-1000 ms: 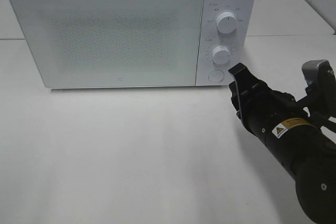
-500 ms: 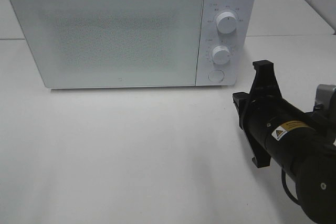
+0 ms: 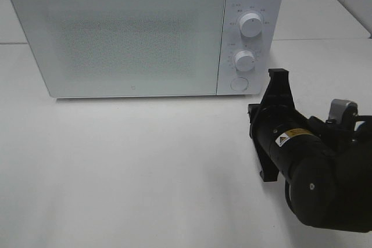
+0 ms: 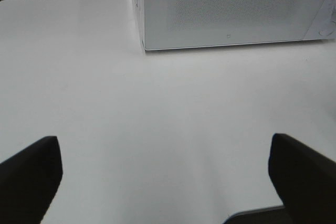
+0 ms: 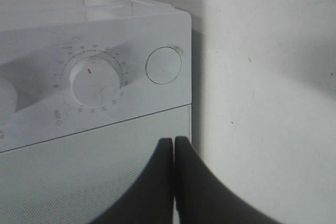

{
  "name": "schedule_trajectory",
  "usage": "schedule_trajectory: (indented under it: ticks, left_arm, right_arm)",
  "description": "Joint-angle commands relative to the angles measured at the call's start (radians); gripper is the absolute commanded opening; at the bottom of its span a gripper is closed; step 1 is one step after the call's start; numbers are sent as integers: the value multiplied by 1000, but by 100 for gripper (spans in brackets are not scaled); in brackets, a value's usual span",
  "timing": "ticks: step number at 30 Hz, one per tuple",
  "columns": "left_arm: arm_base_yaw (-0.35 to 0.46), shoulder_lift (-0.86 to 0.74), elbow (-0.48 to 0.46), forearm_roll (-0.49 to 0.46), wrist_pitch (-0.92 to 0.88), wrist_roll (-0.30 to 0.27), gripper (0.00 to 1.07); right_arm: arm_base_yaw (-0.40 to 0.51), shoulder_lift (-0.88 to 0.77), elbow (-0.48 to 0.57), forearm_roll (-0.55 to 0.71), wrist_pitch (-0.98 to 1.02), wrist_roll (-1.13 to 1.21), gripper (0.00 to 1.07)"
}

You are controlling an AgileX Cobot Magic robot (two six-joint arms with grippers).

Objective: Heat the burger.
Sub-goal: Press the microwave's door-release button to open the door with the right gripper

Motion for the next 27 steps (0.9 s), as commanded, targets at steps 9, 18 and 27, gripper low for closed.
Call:
schedule_trajectory:
  ticks: [9, 18, 27]
  left_arm:
    - [2, -16, 0, -7, -13, -1, 100]
    - [2, -16, 0, -7, -13, -1, 100]
    - [2, -16, 0, -7, -13, -1, 100]
  right_arm:
    - [-117, 81, -119, -86, 18, 13, 0]
    - [-198, 153, -214, -159, 81, 23, 0]
    - [-241, 214, -288, -209, 130, 30, 0]
